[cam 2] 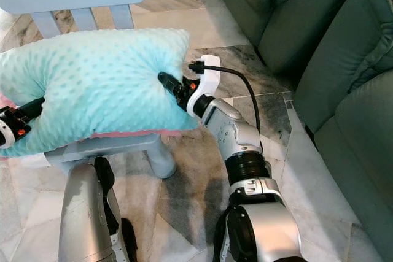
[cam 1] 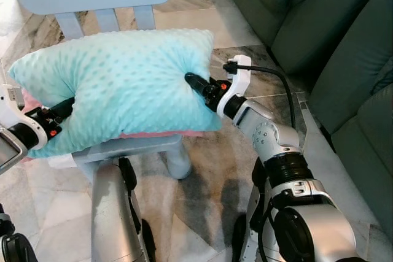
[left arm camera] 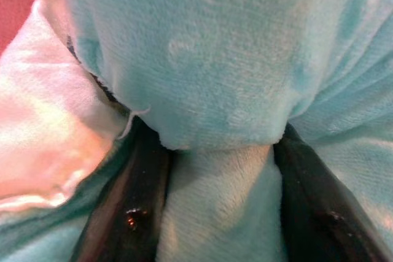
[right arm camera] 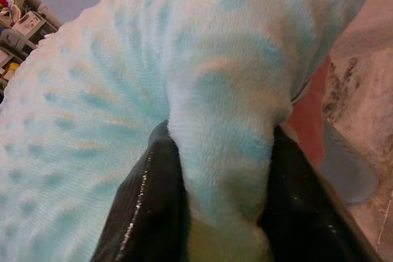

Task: Move the pillow to the sofa

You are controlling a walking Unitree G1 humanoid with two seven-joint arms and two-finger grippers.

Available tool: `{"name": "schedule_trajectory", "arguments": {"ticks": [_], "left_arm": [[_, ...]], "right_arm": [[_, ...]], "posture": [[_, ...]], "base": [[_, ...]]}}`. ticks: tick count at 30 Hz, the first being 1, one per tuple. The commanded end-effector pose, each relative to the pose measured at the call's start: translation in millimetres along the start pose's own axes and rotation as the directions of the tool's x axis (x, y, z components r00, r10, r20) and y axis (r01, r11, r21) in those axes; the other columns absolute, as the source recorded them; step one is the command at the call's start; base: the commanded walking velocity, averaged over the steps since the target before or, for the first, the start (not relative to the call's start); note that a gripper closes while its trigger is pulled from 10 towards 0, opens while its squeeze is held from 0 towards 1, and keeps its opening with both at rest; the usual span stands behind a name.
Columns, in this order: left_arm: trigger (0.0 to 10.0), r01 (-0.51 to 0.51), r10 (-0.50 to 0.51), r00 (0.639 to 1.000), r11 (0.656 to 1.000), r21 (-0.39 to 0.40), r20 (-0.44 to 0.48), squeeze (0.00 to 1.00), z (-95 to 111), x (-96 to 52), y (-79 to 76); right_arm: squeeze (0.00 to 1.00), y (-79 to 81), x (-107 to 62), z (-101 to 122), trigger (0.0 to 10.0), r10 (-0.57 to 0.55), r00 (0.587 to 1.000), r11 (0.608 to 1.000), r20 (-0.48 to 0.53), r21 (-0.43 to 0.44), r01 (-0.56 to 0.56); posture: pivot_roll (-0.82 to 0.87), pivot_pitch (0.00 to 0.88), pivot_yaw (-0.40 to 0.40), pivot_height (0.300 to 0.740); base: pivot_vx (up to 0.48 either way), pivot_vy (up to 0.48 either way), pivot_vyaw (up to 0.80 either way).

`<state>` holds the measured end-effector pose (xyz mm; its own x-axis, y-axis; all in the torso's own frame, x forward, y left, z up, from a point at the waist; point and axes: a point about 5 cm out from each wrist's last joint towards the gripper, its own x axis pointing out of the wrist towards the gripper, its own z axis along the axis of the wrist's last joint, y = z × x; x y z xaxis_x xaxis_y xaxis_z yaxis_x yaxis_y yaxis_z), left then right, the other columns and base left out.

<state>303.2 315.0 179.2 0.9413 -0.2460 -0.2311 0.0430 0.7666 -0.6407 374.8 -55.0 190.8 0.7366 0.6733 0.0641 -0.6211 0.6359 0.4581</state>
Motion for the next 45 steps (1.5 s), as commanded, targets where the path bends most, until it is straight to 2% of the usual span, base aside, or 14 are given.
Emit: {"name": "schedule_trajectory", "arguments": {"ticks": [1, 7, 13, 24, 25, 26, 32, 33, 37, 39, 41, 43, 44, 45], "left_arm": [[0.0, -0.014, 0.013, 0.999, 1.0, -0.018, -0.035, 0.0, -11, 0.6, 4.4], [0.0, -0.016, 0.015, 1.0, 1.0, -0.011, -0.027, 0.0, -11, 3.1, 3.2], [0.0, -0.009, 0.009, 1.0, 0.999, 0.038, -0.005, 0.0, -10, 6.8, -2.3], [0.0, -0.098, 0.089, 0.99, 0.991, 0.09, 0.106, 0.0, -3, 12.2, 3.3], [0.0, -0.117, 0.097, 0.983, 0.985, 0.126, 0.157, 0.0, 1, 14.8, 1.0], [0.0, -0.117, 0.097, 0.983, 0.985, 0.126, 0.157, 0.0, 1, 14.8, 1.0], [0.0, -0.188, 0.112, 0.933, 0.962, 0.2, 0.343, 0.0, 16, 19.8, -6.9], [0.0, -0.188, 0.112, 0.933, 0.962, 0.2, 0.343, 0.0, 16, 19.8, -6.9], [0.0, -0.209, 0.085, 0.887, 0.95, 0.231, 0.454, 0.0, 23, 26.8, -21.8], [0.0, -0.233, 0.083, 0.859, 0.941, 0.243, 0.505, 0.0, 25, 28.3, -29.8], [0.0, -0.242, 0.082, 0.849, 0.939, 0.245, 0.521, 0.0, 25, 29.3, -32.6], [0.0, -0.264, 0.086, 0.838, 0.928, 0.263, 0.54, 0.0, 18, 34.6, -40.7], [0.0, -0.266, 0.075, 0.842, 0.919, 0.291, 0.534, 0.0, 7, 40.2, -49.0], [0.0, -0.266, 0.075, 0.842, 0.919, 0.291, 0.534, 0.0, 7, 40.2, -49.0]], "right_arm": [[0.0, 4.7, 2.1, 0, 0.0, 0.009, 1.0, 1.0, -0.008, -0.012, -0.009], [0.0, 4.4, 0.5, -1, 0.0, 0.01, 1.0, 1.0, -0.009, -0.013, -0.01], [0.0, 6.3, 2.9, 2, 0.0, 0.022, 1.0, 1.0, -0.014, 0.007, -0.022], [0.0, 10.4, 8.1, 7, 0.0, 0.042, 0.999, 0.999, -0.008, -0.035, -0.042], [0.0, 10.2, 8.5, 11, 0.0, 0.045, 0.999, 0.998, 0.003, -0.051, -0.044], [0.0, 10.2, 8.5, 11, 0.0, 0.045, 0.999, 0.998, 0.003, -0.051, -0.044], [0.0, 10.7, 9.7, 20, 0.0, 0.051, 0.997, 0.996, 0.05, -0.071, -0.047], [0.0, 10.7, 9.7, 20, 0.0, 0.051, 0.997, 0.996, 0.05, -0.071, -0.047], [0.0, 11.7, 8.8, 24, 0.0, 0.055, 0.995, 0.994, 0.082, -0.095, -0.047], [0.0, 14.8, 5.2, 25, 0.0, 0.069, 0.993, 0.988, 0.096, -0.141, -0.055], [0.0, 16.0, 3.7, 26, 0.0, 0.076, 0.992, 0.985, 0.101, -0.16, -0.06], [0.0, 17.0, -4.8, 28, 0.0, 0.085, 0.99, 0.973, 0.11, -0.221, -0.059], [0.0, 15.9, -14.9, 28, 0.0, 0.077, 0.99, 0.966, 0.12, -0.253, -0.044], [0.0, 15.9, -14.9, 28, 0.0, 0.077, 0.99, 0.966, 0.12, -0.253, -0.044]], "posture": [[0.07, 0.25, -0.013, 0.378], [0.06, 0.241, -0.014, 0.378], [0.06, 0.223, -0.018, 0.378], [0.06, 0.171, -0.027, 0.378], [0.06, 0.157, -0.026, 0.378], [0.06, 0.157, -0.026, 0.378], [0.06, 0.091, -0.026, 0.378], [0.06, 0.091, -0.026, 0.378], [0.05, 0.041, -0.027, 0.378], [0.05, 0.026, -0.027, 0.378], [0.05, 0.023, -0.027, 0.378], [0.04, 0.001, -0.024, 0.378], [0.04, 0.0, -0.021, 0.378], [0.04, 0.0, -0.021, 0.378]], "base": [[0.0, 0.0, 0.0], [0.0, 0.0, 0.0], [0.0, 0.0, 0.0], [0.0, 0.0, 0.0], [0.0, 0.0, 0.0], [0.0, 0.0, 0.0], [0.0, 0.0, 0.0], [0.0, 0.0, 0.0], [0.0, 0.0, 0.0], [0.0, 0.0, 0.0], [0.0, 0.0, 0.0], [0.0, 0.0, 0.0], [0.0, 0.0, 0.0], [0.0, 0.0, 0.0]]}}
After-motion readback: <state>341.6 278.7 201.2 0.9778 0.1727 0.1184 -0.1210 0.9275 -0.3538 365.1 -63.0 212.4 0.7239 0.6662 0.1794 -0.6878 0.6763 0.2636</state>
